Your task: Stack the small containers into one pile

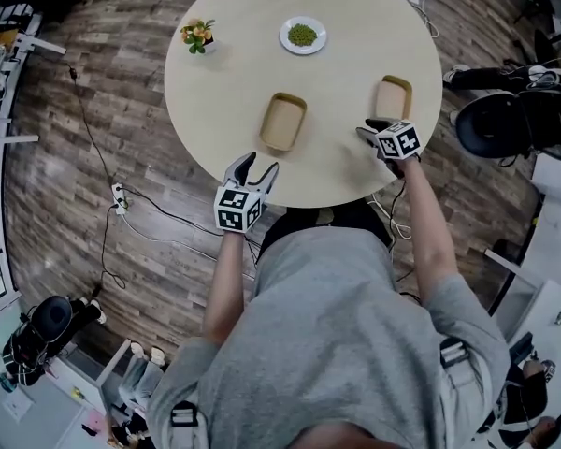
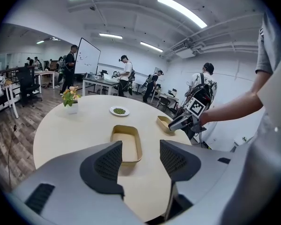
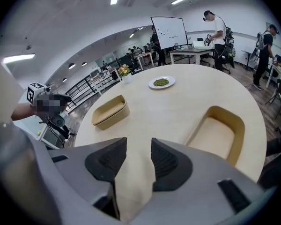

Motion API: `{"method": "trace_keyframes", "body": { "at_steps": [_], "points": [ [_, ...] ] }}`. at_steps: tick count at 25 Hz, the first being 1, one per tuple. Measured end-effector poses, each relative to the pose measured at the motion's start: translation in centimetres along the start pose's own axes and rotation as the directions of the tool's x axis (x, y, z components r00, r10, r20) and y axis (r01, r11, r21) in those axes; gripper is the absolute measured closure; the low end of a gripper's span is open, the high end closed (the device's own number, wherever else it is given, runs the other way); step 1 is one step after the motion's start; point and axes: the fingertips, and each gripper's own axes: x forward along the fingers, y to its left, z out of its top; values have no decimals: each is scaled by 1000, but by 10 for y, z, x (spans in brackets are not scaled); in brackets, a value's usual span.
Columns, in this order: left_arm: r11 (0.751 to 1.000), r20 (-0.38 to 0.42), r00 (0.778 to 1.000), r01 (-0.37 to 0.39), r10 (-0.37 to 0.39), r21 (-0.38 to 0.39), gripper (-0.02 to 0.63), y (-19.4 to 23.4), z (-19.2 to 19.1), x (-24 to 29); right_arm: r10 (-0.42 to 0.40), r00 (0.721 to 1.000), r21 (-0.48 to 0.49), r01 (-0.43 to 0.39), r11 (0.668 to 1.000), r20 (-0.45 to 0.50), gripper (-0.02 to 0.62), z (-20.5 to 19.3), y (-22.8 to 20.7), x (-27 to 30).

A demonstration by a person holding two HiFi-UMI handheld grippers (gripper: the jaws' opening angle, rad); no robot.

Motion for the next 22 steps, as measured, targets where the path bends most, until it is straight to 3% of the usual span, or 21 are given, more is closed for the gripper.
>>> {"method": "trace_keyframes", "body": {
  "at_steps": [5,9,15,22],
  "points": [
    [1000,8,1000,-15,15,-9,339,-14,6,1,-69,997,-55,67,996,-30,454,-12,-27,-28],
    [999,16,999,-41,41,-27,339,-25,11,5,-137,989,-157,126,980,-63,454,-19,-52,-43],
    [994,26,995,-93,94,-56,339,-50,15,10,-212,963,-421,125,898,-166,469,-38,-73,-51],
    [984,30,987,-157,160,-77,339,-82,18,24,-201,950,-563,34,826,-238,496,-65,-92,-46]
  ]
}}
